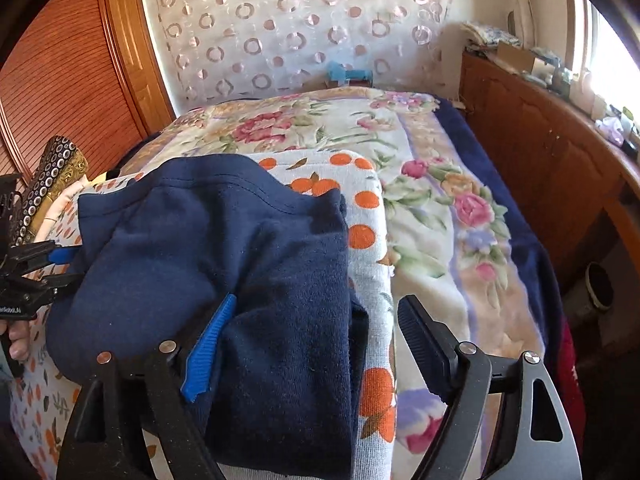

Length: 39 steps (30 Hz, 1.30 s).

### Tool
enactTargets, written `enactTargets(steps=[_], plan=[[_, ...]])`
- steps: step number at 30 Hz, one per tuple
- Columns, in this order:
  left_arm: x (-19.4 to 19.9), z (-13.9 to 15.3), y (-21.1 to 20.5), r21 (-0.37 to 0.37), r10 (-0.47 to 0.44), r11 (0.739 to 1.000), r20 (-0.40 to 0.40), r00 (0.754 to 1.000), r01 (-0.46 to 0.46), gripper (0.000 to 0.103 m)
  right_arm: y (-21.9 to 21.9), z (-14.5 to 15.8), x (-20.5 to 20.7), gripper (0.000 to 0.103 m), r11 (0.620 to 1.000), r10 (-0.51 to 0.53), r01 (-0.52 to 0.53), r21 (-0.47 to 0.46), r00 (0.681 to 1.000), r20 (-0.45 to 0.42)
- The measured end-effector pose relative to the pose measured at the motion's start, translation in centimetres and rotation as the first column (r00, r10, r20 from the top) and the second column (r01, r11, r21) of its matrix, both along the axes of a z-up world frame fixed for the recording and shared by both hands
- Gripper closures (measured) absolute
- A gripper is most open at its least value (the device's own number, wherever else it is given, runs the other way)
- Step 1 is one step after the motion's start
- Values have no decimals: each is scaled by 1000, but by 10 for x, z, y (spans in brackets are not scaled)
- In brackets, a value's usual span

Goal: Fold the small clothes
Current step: 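Grasp the folded navy shirt with the left gripper and lift it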

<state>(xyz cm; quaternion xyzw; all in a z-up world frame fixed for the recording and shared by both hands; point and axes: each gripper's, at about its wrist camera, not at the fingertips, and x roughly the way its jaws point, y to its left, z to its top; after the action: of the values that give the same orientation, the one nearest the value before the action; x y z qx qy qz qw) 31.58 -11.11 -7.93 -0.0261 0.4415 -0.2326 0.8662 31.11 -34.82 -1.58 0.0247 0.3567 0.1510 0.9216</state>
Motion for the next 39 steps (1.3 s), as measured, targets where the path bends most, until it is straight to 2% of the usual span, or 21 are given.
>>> enactTargets(steps=[2, 4, 8, 9, 10, 11, 12, 13, 16, 24, 31, 33, 34, 39], plan=[[0, 0, -1, -18, 4, 1000, -6, 1000, -4, 38, -4, -3, 0, 28, 999, 32, -32, -1, 999, 13], [-1, -1, -3, -35, 8, 999, -4, 1000, -8, 40, -13, -6, -2, 30, 999, 44, -43, 18, 999, -2], [-1, -2, -9, -60, 2, 998, -14, 1000, -2, 54, -26, -15, 1, 33, 993, 71, -66, 100, 996, -50], [-2, -2, -9, -67, -4, 998, -16, 1000, 3, 61, -28, -15, 1, 34, 991, 78, -71, 110, 995, -57], [-3, -2, -8, -76, -7, 997, -19, 1000, 6, 68, -29, -15, 1, 47, 990, 86, -79, 115, 995, -58], [-4, -1, -6, -93, -6, 996, -26, 1000, 4, 72, -29, -15, 2, 64, 983, 124, -113, 147, 990, -68], [-3, 0, -4, -106, -6, 994, -32, 999, 2, 80, -30, -15, 2, 67, 973, 153, -136, 185, 985, -82], [-4, 3, -2, -119, -7, 993, -32, 999, 3, 84, -28, -13, 1, 75, 974, 157, -141, 180, 985, -77], [-11, 16, 0, -135, -21, 991, 1, 1000, 21, 86, -22, -7, -2, 83, 978, 170, -162, 128, 984, -53], [-45, 62, 11, -161, -40, 985, 134, 990, 62, 87, -13, 22, -28, 86, 984, 158, -163, 67, 985, 65], [-75, 109, 60, -181, 32, 983, 250, 968, 14, 87, 18, 63, -40, 86, 974, 218, -226, 25, 961, 169], [-82, 118, 81, -176, 68, 984, 278, 958, -18, 87, 37, 78, -40, 86, 965, 257, -264, 6, 945, 200], [-86, 124, 93, -173, 91, 984, 292, 952, -41, 87, 47, 83, -41, 86, 937, 349, -348, -36, 918, 190], [-105, 143, 158, -162, 205, 974, 343, 917, -157, 87, 116, 112, -31, 86, 882, 472, -460, -105, 851, 231]])
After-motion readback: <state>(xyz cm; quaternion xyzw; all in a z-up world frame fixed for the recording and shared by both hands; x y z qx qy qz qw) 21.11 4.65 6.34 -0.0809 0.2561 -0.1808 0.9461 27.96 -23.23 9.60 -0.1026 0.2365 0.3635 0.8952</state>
